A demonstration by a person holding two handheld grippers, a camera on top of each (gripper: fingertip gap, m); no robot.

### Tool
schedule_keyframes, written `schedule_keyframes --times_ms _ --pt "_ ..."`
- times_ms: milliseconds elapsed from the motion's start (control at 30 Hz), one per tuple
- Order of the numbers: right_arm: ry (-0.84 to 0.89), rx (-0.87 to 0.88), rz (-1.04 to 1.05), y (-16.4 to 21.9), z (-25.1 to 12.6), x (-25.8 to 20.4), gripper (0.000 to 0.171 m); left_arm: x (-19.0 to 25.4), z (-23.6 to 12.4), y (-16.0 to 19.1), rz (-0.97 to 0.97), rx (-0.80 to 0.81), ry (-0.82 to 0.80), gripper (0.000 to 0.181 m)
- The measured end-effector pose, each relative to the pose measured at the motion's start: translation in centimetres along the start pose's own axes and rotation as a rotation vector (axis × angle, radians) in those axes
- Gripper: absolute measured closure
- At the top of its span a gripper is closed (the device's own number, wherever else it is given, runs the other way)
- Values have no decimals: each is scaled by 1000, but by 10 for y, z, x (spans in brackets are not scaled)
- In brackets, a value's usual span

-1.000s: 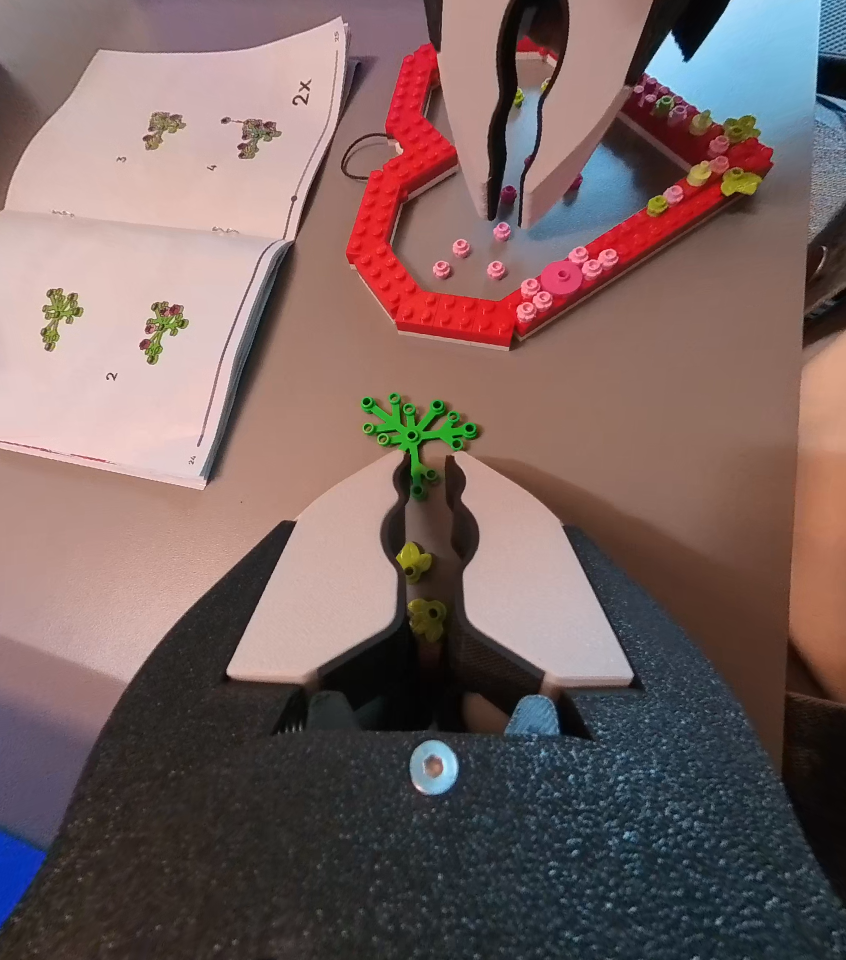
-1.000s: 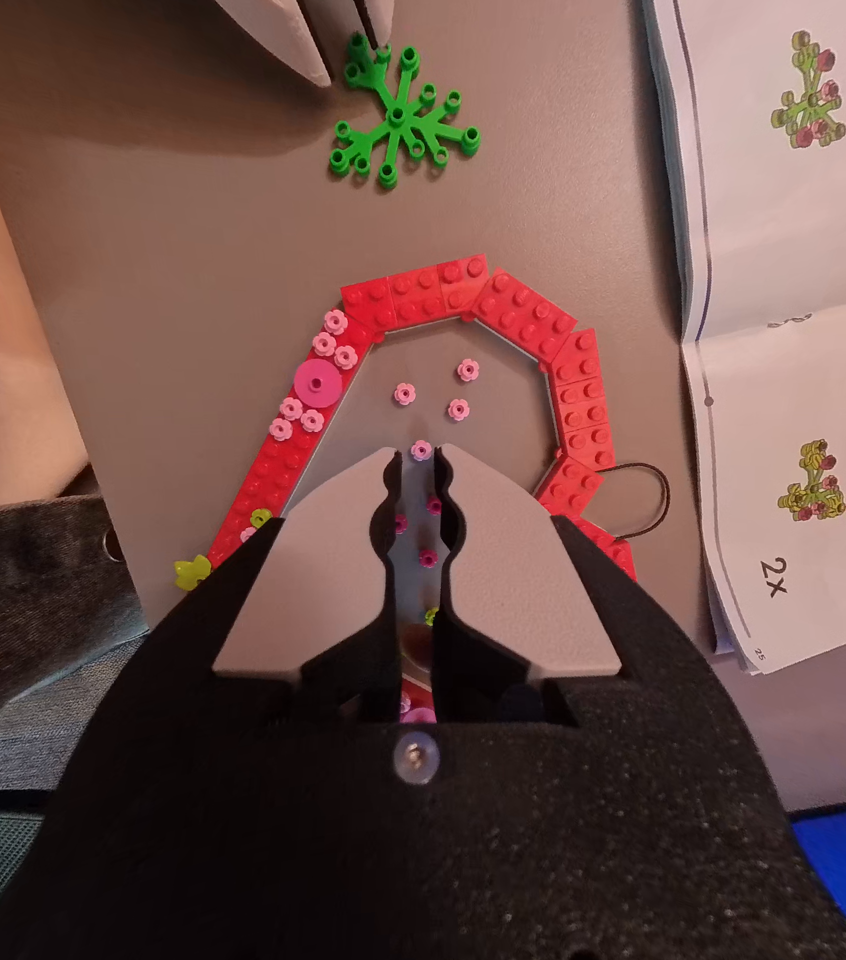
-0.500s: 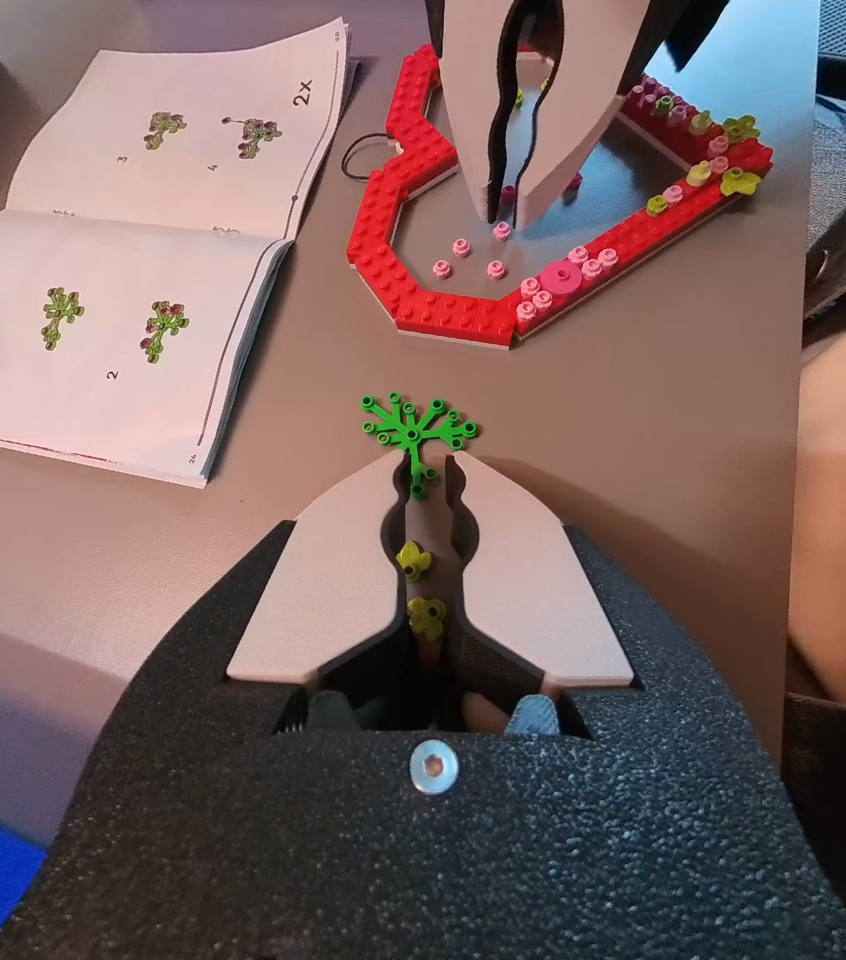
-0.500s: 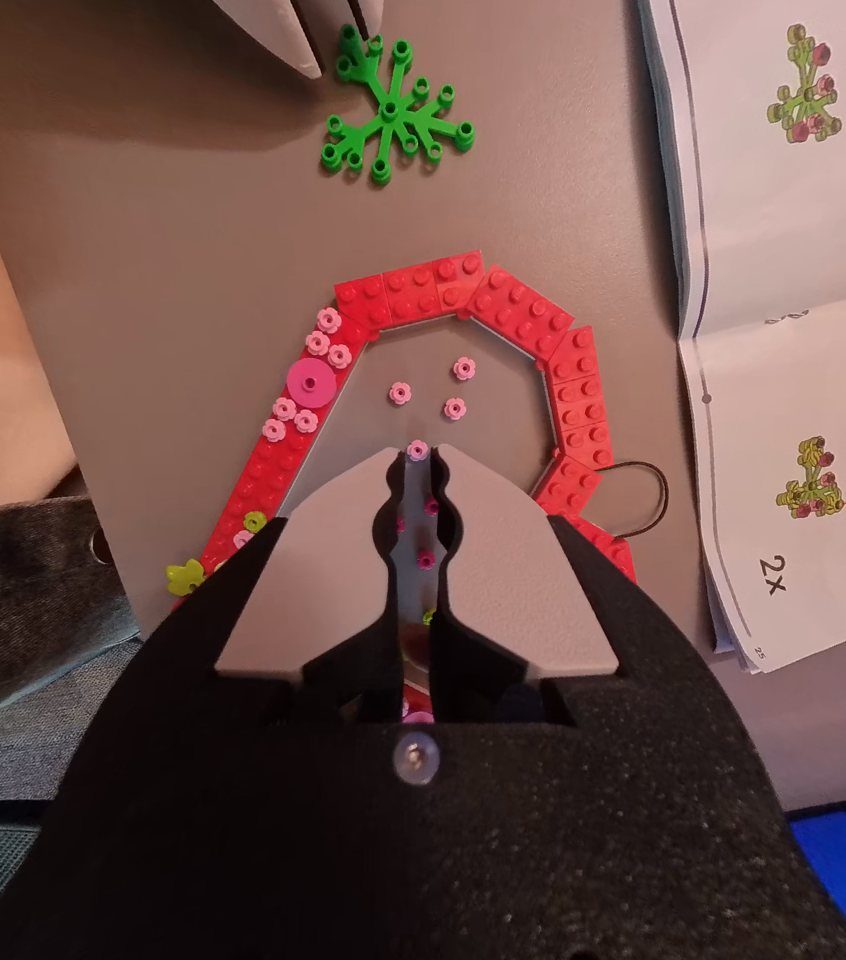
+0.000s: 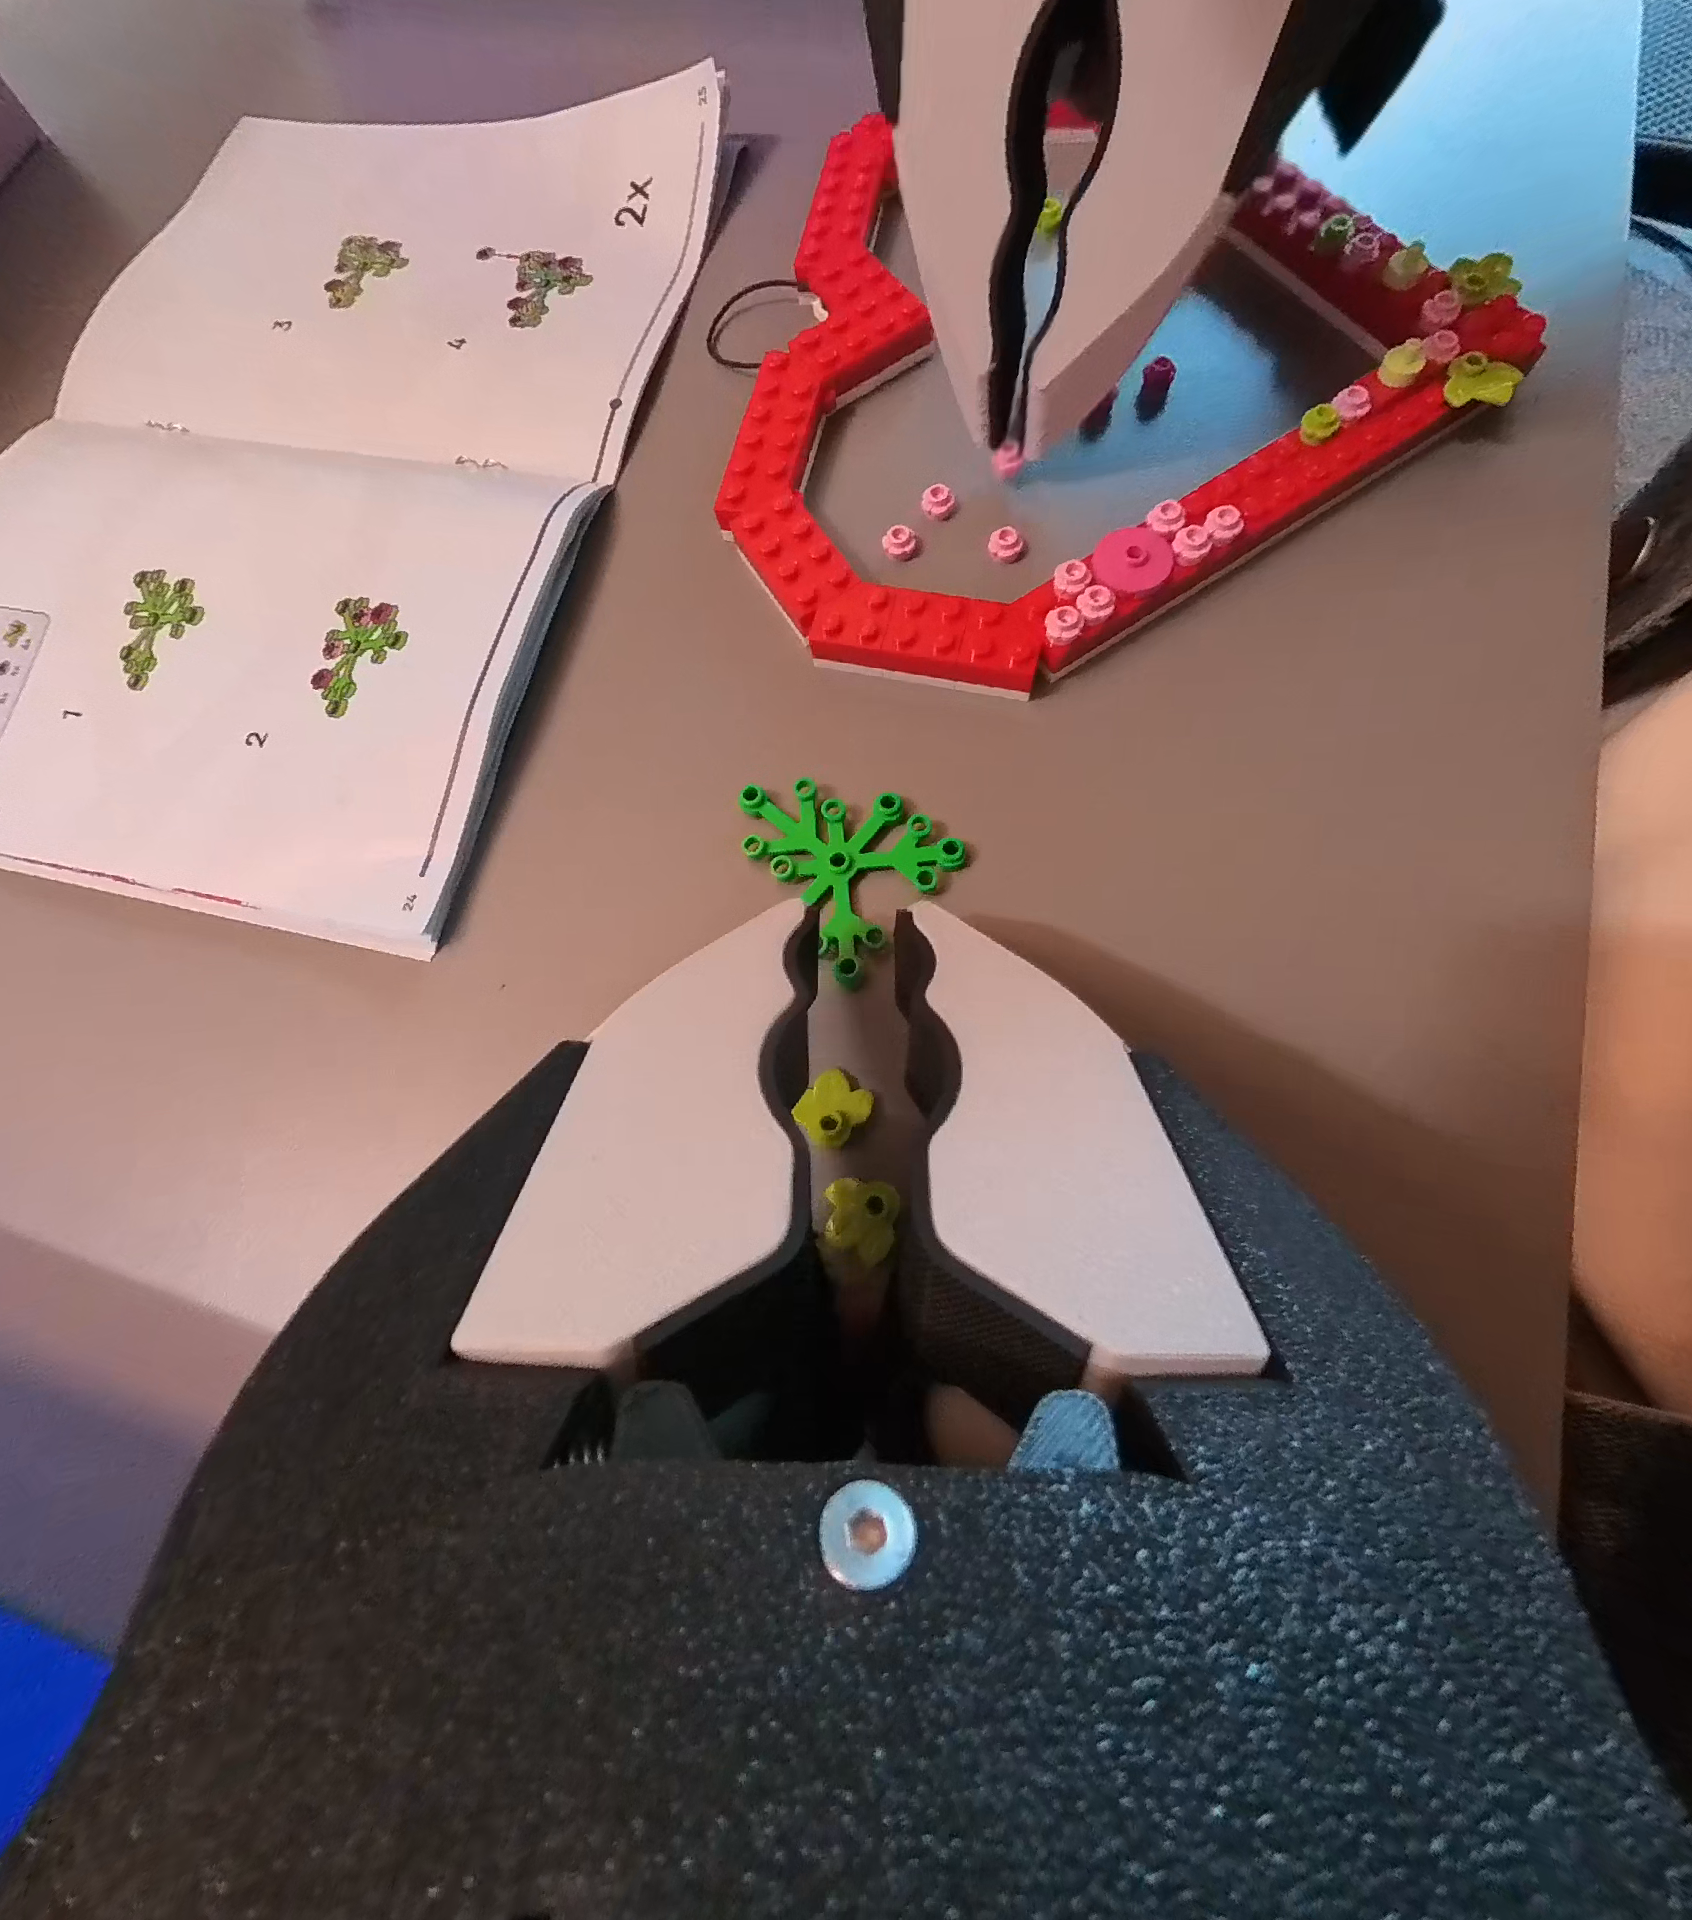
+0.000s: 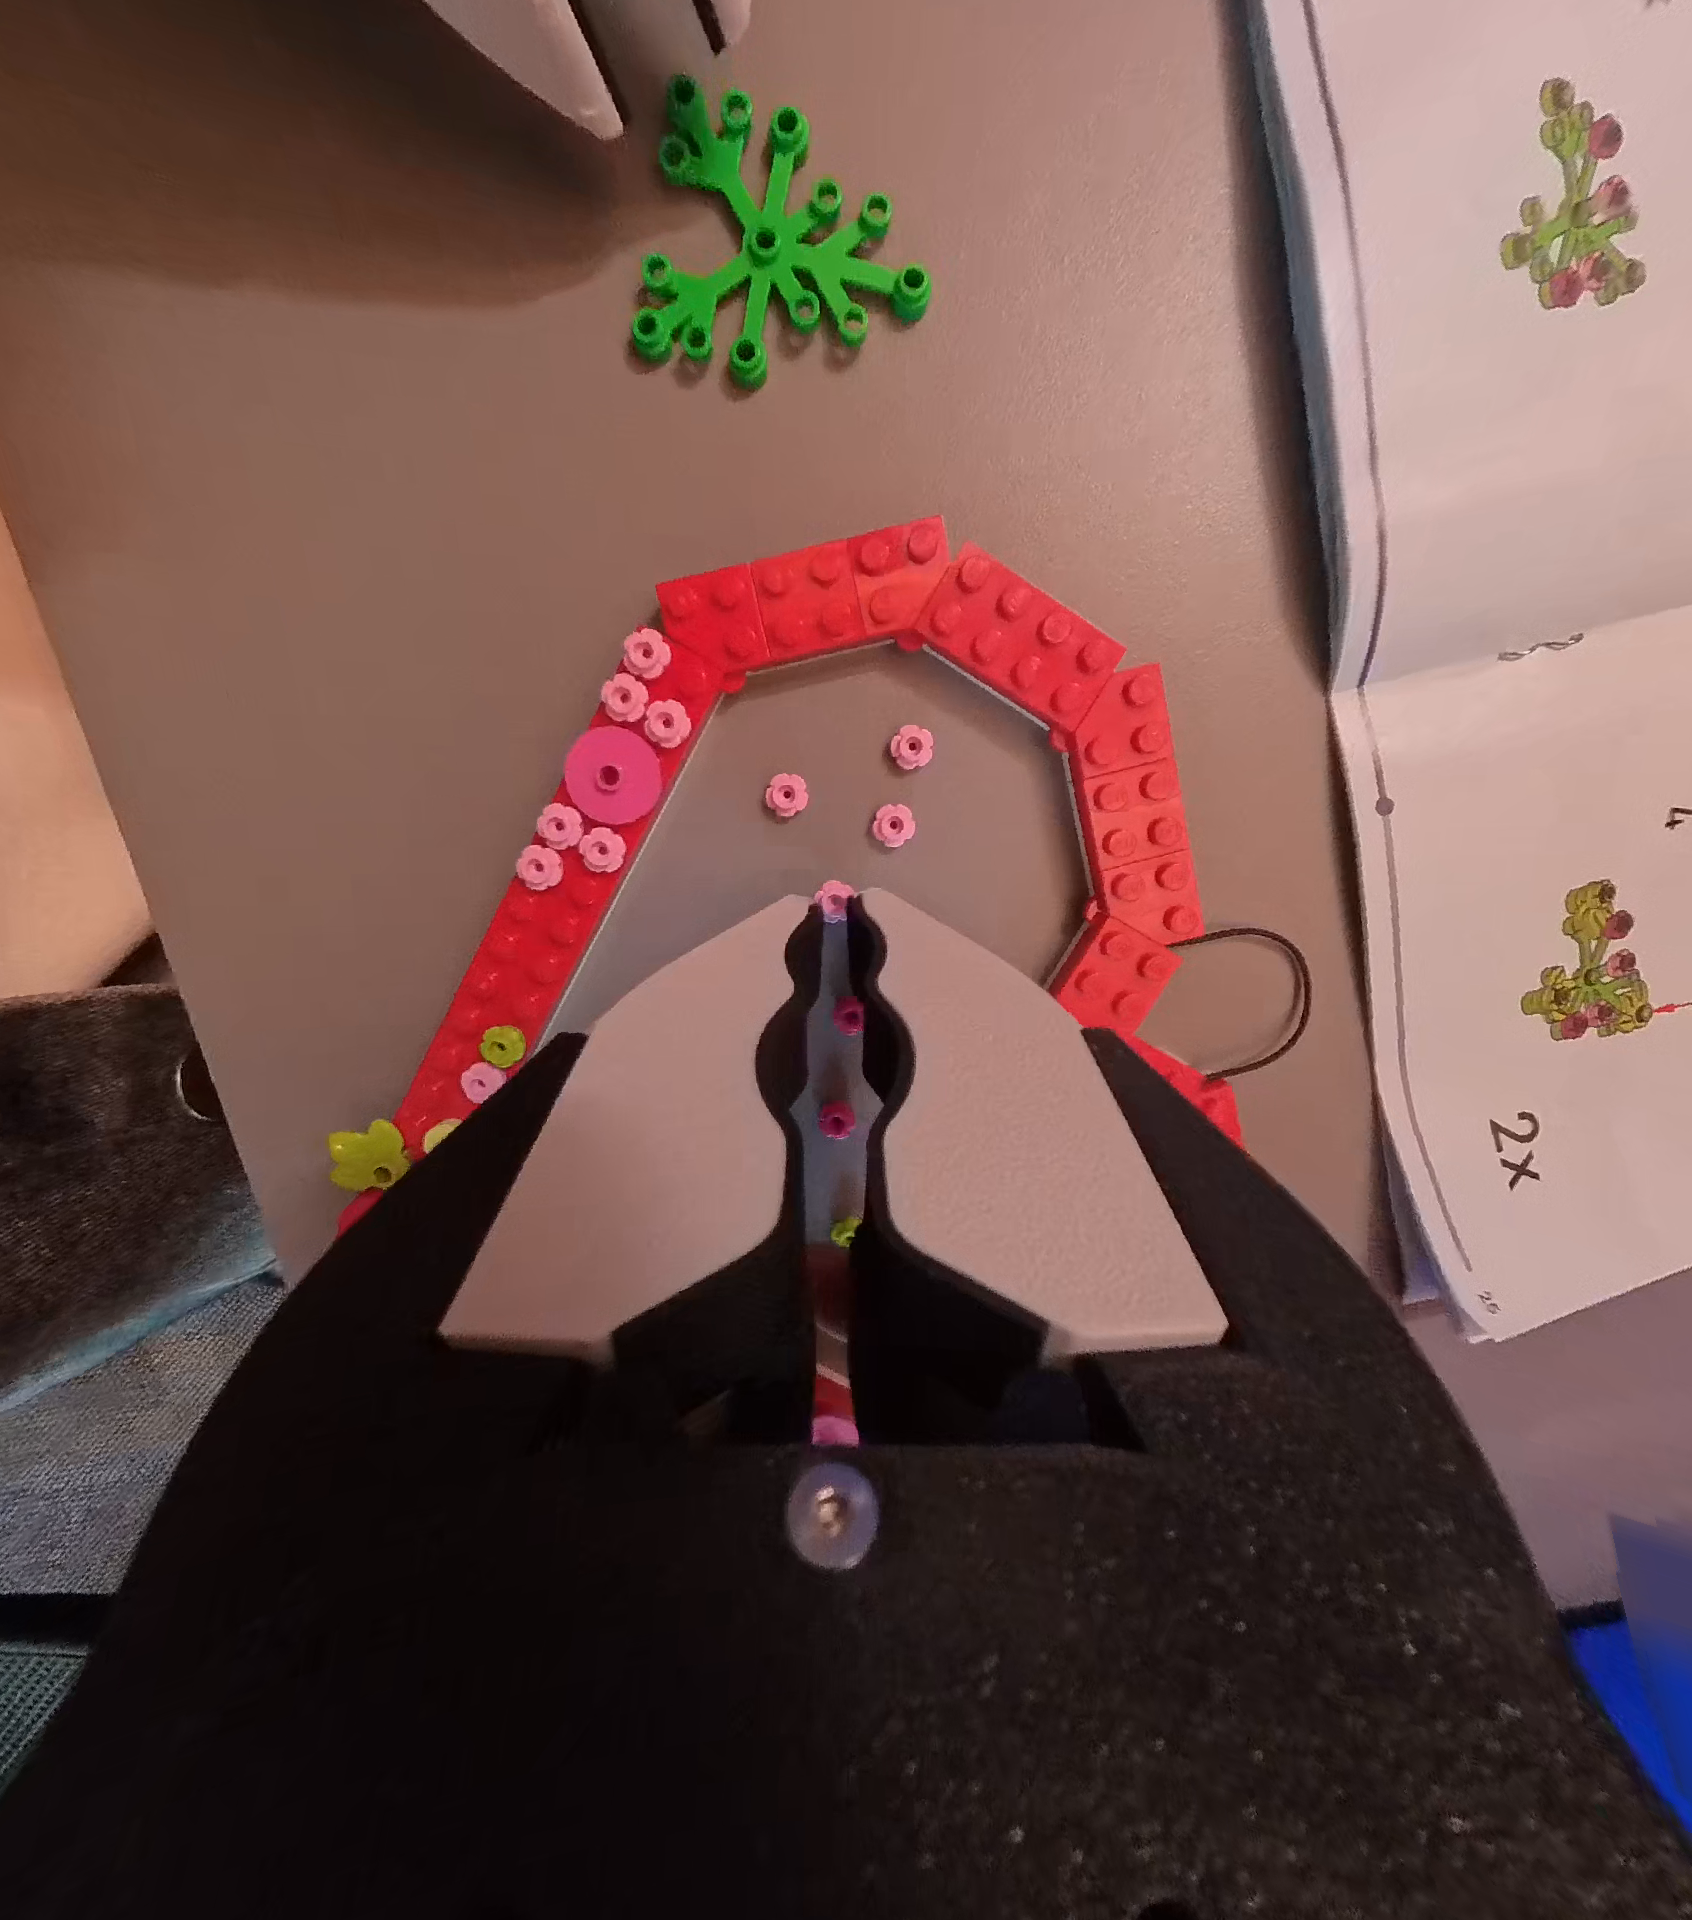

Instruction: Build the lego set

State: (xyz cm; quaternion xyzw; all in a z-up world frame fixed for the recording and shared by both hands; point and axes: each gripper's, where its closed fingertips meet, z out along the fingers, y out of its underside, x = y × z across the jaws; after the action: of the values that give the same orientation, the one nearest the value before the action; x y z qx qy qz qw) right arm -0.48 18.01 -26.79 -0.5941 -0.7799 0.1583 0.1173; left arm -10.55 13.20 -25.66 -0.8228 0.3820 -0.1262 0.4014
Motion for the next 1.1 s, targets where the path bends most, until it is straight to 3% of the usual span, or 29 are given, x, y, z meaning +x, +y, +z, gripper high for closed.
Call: schedule_keyframes --times_ms 167,367,1100 --pt "-23 102 -43 -40 -9 0 166 0 0 -1 -4 10 0 167" --pt "-79 80 -149 -77 19 -9 167 -2 4 2 6 -3 -19 175" --pt "-66 10 -211 -88 34 -3 167 -2 9 5 -31 -1 1 181"
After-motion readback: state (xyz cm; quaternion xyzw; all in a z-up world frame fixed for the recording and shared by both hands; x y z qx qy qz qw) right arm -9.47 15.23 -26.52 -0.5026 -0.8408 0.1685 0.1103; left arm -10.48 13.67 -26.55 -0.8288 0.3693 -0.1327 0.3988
